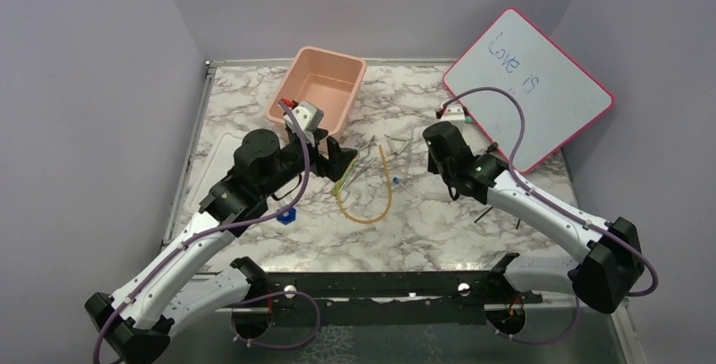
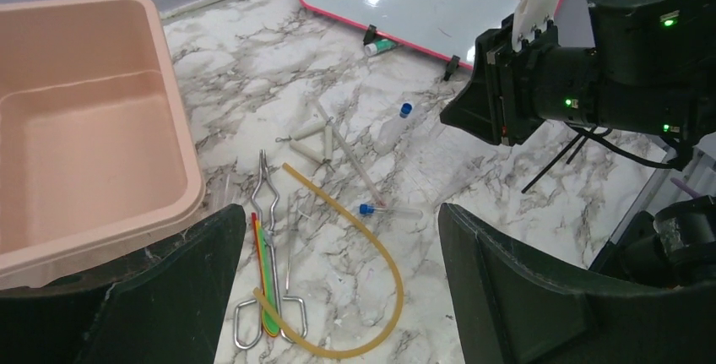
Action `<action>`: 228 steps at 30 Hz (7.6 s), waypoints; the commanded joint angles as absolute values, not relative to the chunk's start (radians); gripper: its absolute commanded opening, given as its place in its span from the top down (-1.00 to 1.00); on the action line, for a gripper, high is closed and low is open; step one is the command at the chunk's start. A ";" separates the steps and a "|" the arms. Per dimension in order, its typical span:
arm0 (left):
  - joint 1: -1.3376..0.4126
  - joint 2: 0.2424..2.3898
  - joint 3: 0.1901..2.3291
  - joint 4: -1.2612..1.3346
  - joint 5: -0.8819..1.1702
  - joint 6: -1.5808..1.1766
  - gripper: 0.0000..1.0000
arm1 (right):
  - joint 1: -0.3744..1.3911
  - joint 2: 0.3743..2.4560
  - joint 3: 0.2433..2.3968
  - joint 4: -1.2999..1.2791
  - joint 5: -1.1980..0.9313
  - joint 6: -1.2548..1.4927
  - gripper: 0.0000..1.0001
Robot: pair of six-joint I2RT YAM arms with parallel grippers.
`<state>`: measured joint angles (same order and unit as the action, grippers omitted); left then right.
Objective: Organize the chemistry lab equipment
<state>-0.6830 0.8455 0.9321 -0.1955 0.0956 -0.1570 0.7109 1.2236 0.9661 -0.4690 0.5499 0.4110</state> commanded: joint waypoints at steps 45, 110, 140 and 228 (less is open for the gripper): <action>-0.686 0.859 0.879 -0.138 0.076 -0.202 -0.73 | 0.565 1.458 0.806 -0.105 0.486 0.453 0.66; -0.687 0.897 0.864 -0.138 0.039 -0.228 -0.75 | 0.676 1.705 1.018 -0.396 0.066 0.218 0.12; -0.687 0.929 0.851 -0.097 0.100 -0.247 -0.74 | 0.706 1.525 0.971 -0.195 0.009 0.235 0.75; -0.690 0.956 1.007 -0.189 0.326 0.011 -0.56 | 0.704 1.123 1.242 -0.389 -0.086 0.411 0.75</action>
<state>-0.6888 0.9859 0.9874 -0.2108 0.4633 0.0830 0.7010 1.1507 1.2514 -0.3481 -0.2993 0.4839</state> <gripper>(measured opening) 0.745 0.201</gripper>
